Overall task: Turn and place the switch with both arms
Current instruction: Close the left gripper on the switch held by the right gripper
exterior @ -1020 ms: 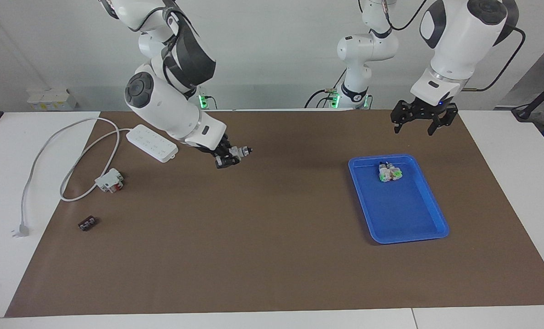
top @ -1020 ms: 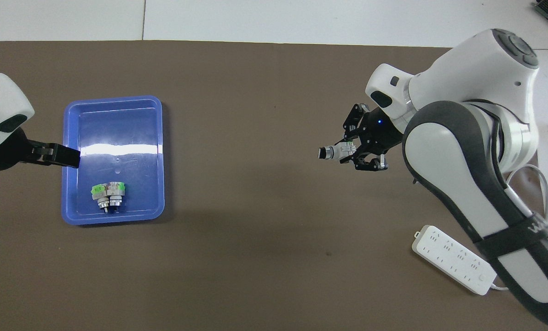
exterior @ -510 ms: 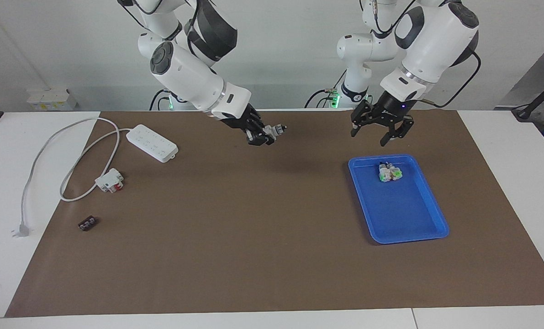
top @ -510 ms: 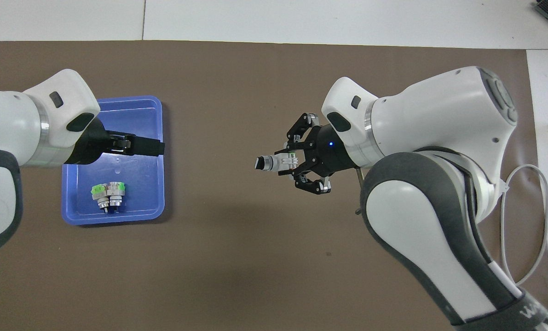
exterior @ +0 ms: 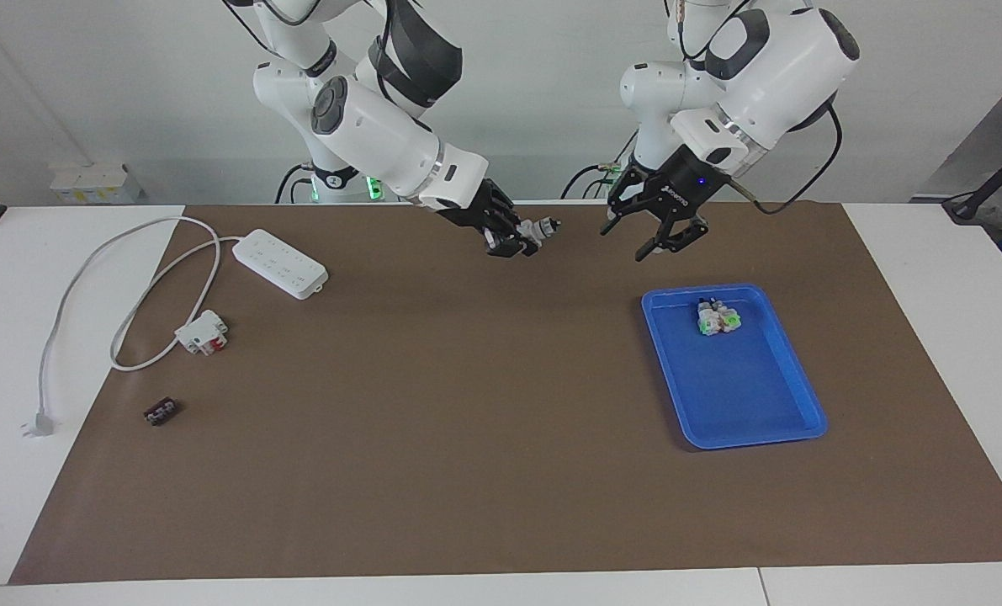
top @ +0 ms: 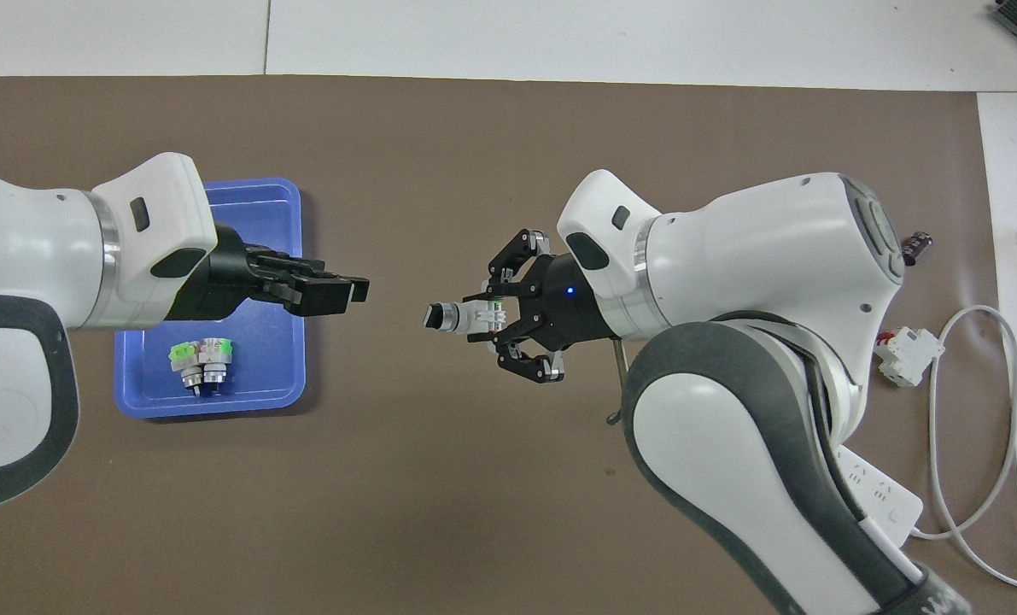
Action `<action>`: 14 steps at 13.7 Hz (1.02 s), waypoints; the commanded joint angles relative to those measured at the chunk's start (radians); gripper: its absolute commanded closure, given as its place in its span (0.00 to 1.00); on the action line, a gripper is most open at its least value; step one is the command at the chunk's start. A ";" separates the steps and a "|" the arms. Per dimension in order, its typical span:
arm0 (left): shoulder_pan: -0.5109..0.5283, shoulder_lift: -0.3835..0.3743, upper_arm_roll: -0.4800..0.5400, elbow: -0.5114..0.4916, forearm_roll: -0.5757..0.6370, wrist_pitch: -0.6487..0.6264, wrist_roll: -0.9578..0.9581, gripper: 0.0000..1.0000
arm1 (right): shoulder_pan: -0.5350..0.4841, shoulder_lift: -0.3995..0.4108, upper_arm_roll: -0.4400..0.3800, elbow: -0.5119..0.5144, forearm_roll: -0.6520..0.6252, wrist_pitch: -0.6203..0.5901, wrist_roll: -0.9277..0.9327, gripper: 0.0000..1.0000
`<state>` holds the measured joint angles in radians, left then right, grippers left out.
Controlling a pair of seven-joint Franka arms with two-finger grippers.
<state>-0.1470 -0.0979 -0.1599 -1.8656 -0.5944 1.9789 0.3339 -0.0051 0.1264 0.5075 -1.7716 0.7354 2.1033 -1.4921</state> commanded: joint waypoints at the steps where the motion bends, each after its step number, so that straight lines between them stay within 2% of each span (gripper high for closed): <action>1: -0.046 -0.032 0.011 -0.041 -0.051 0.035 0.056 0.43 | 0.014 -0.033 -0.030 -0.032 0.038 0.015 0.018 1.00; 3: -0.052 -0.032 0.011 -0.040 -0.102 0.031 0.098 0.48 | 0.010 -0.033 -0.030 -0.032 0.039 0.014 0.016 1.00; 7: -0.075 -0.032 0.010 -0.038 -0.128 0.032 0.117 0.52 | 0.010 -0.033 -0.030 -0.031 0.039 0.020 0.023 1.00; 14: -0.115 -0.032 0.007 -0.038 -0.143 0.058 0.117 0.56 | 0.002 -0.033 -0.032 -0.029 0.039 0.018 0.026 1.00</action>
<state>-0.2446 -0.1006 -0.1633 -1.8659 -0.7164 2.0051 0.4310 0.0061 0.1240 0.4755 -1.7717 0.7422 2.1088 -1.4800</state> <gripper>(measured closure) 0.546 0.648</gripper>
